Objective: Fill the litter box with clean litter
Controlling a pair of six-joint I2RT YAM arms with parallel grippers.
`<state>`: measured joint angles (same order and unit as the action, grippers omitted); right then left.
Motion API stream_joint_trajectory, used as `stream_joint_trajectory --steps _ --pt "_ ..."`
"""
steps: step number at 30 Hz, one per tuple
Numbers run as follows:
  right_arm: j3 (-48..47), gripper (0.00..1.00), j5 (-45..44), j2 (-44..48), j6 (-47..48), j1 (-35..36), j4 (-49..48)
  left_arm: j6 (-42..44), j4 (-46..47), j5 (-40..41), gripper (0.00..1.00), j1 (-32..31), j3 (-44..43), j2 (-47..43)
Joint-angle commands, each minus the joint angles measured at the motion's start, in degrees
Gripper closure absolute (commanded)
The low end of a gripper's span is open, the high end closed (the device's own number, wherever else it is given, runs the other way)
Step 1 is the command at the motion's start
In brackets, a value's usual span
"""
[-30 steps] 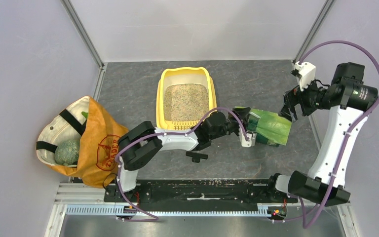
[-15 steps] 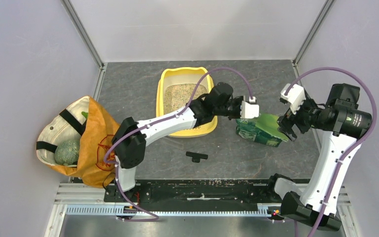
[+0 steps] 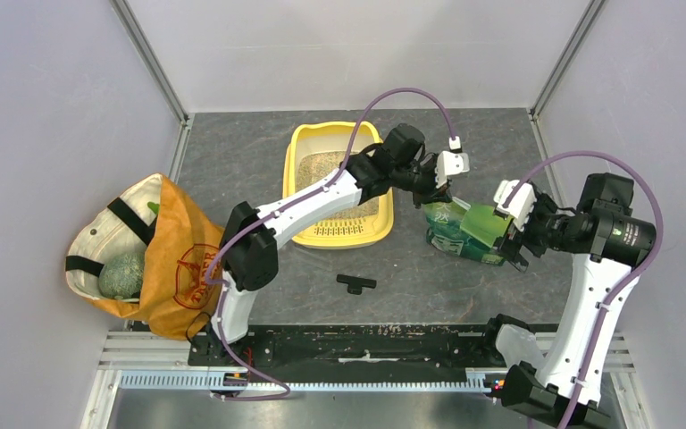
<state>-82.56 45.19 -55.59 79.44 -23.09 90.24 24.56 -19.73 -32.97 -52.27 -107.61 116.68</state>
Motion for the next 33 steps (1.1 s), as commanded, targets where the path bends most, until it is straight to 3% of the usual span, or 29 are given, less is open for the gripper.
stream_joint_trajectory --steps 1,6,10,15,18,20,25,29,31,33 --pt "5.3 0.03 1.5 1.9 5.1 0.2 8.3 -6.1 -3.3 -4.4 0.98 1.3 -4.6 1.9" --pt "14.0 0.03 -0.1 8.5 -4.6 0.1 -8.8 -7.9 -3.7 -5.7 0.98 2.0 -5.7 2.7" --pt "16.5 0.03 -0.3 9.8 -3.9 0.2 -11.6 -8.4 -4.6 -6.3 0.98 2.2 -6.8 3.4" --pt "23.8 0.03 -6.4 13.1 -10.5 0.2 -28.2 -8.9 -4.6 -7.2 0.98 2.3 -6.7 3.3" --pt "25.0 0.09 -8.5 12.9 -13.4 0.2 -33.7 -8.5 -4.8 -7.6 0.98 2.3 -6.6 3.1" --pt "23.3 0.18 -8.7 11.3 -16.3 0.2 -34.4 -8.2 -4.8 -7.7 0.98 2.3 -6.6 3.0" --pt "16.7 0.52 -6.5 7.0 -19.5 0.2 -31.6 -7.3 -4.8 -7.9 0.98 2.2 -6.8 2.7" --pt "13.0 0.89 -3.1 5.1 -18.5 0.2 -27.9 -5.4 -5.2 -8.2 0.98 2.2 -6.8 2.2" --pt "12.2 0.99 -2.5 4.4 -19.2 0.2 -27.3 -4.8 -5.9 -8.1 0.85 2.2 -6.9 1.3" --pt "11.9 1.00 -2.9 4.0 -18.7 0.2 -26.6 -5.2 -6.4 -7.8 0.66 2.4 -6.7 -0.1"
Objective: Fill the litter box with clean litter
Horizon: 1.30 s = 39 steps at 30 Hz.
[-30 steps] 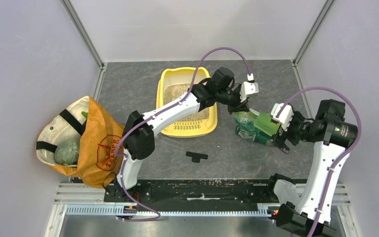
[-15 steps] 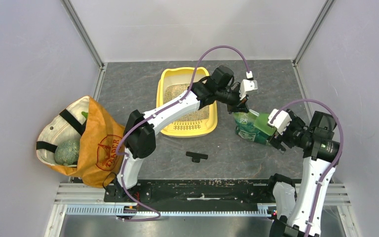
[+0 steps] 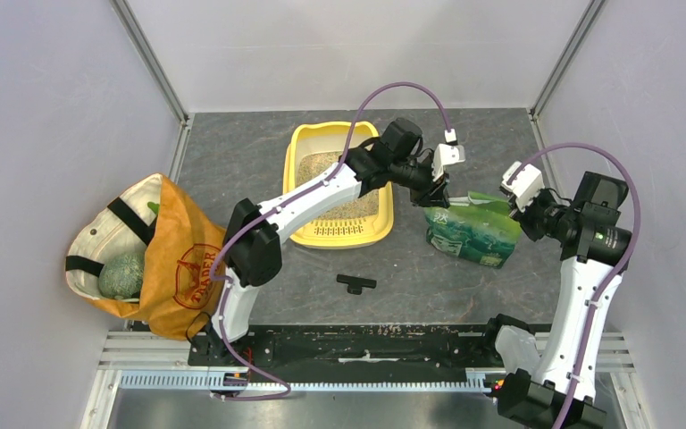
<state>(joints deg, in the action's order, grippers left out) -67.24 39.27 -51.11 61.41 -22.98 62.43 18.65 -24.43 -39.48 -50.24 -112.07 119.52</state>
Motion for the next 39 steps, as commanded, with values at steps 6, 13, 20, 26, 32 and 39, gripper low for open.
stream_joint_trajectory --steps 6,13,20,26,32,39 --pt "-4.6 1.00 4.8 -0.8 4.9 0.1 6.6 -7.8 1.4 0.8 0.31 2.9 -2.0 -5.7" --pt "-4.4 1.00 5.9 -0.7 4.0 0.1 6.6 -4.3 2.4 2.1 0.32 2.0 -2.4 -5.5" --pt "-5.9 1.00 6.3 -1.7 2.6 0.1 6.9 1.6 4.5 1.4 0.44 0.3 -1.4 -4.9" --pt "-5.7 1.00 6.4 -1.6 3.2 0.1 7.0 3.9 4.4 0.8 0.49 0.0 -0.9 -4.4" --pt "-5.8 1.00 7.0 -1.6 3.3 0.1 7.1 6.2 4.3 0.8 0.54 -0.5 0.9 -4.7" --pt "-5.8 1.00 7.2 -1.7 3.4 0.1 7.1 8.6 3.6 2.2 0.58 -0.7 1.9 -4.3"
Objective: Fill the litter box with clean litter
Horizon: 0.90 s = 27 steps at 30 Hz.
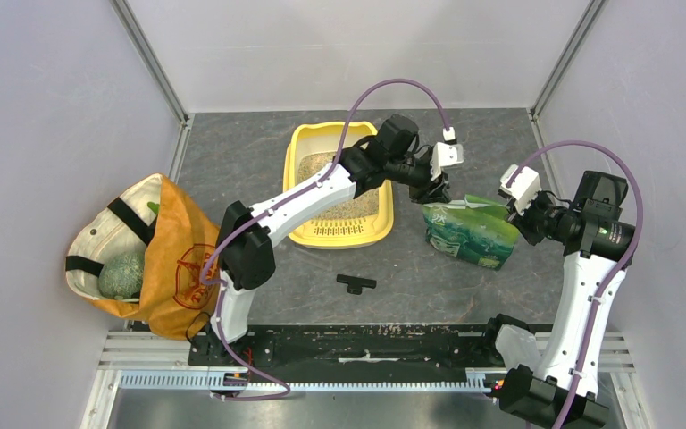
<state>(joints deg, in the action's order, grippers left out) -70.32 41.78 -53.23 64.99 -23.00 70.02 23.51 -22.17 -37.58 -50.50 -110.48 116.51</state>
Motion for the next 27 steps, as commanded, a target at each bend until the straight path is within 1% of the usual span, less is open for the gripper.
stream_joint_trajectory --steps 1,6,10,13,17,21,25,27 --pt "-2.8 1.00 4.7 0.4 -0.2 0.2 -0.5 4.3 1.1 0.3 0.58 -0.4 0.3 -1.1" --pt "-2.9 1.00 4.8 0.1 -0.1 0.2 -0.6 6.6 0.9 1.1 0.58 -0.4 1.7 -1.3" --pt "-2.8 1.00 4.9 0.2 0.5 0.2 -0.3 7.2 1.7 4.1 0.56 -0.4 1.8 -0.8" --pt "-2.6 1.00 5.1 0.4 1.7 0.2 0.3 7.4 2.6 5.2 0.59 -0.4 1.7 -0.5" --pt "-2.6 1.00 5.5 0.3 2.4 0.2 0.4 6.1 4.2 4.7 0.63 -0.3 1.6 -0.4" --pt "-2.9 1.00 6.0 0.0 2.6 0.2 0.7 6.1 3.6 4.6 0.66 -0.4 0.1 0.9" --pt "-2.9 1.00 6.5 -0.1 3.2 0.2 1.0 7.7 2.6 4.6 0.67 -0.5 -0.3 1.9" --pt "-2.8 1.00 6.9 -0.1 3.3 0.2 1.0 8.7 0.9 4.2 0.65 -0.5 -1.1 2.7"
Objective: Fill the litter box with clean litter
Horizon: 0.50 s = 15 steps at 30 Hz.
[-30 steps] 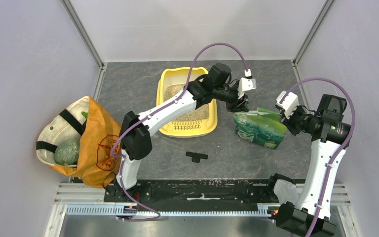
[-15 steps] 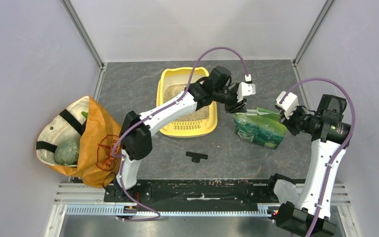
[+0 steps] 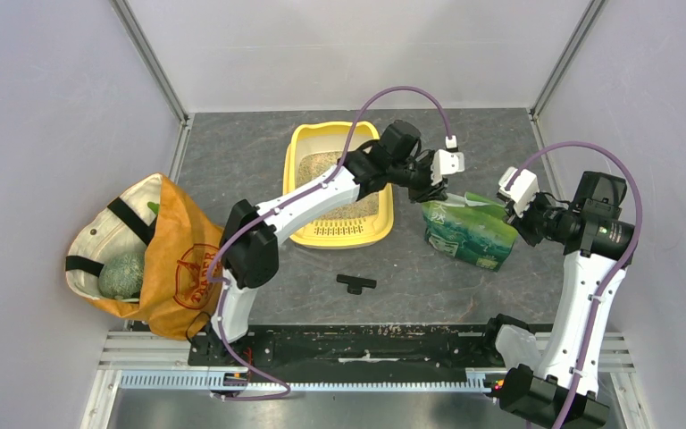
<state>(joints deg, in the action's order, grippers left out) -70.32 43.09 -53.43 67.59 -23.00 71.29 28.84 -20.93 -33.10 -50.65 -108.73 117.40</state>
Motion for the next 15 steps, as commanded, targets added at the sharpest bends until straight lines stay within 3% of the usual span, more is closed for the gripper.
stream_joint_trajectory --steps 1,4,15 --pt "-2.9 1.00 5.8 0.0 0.7 0.2 -0.2 3.9 -1.3 -0.3 0.60 -0.3 -3.5 2.2" --pt "-3.0 1.00 6.3 -0.1 1.0 0.2 0.0 5.2 -3.9 -0.3 0.43 -0.3 -4.5 3.0" --pt "-2.2 1.00 7.8 -0.9 2.2 0.2 -0.3 7.7 -16.7 -8.6 0.42 -1.1 -10.7 6.2"
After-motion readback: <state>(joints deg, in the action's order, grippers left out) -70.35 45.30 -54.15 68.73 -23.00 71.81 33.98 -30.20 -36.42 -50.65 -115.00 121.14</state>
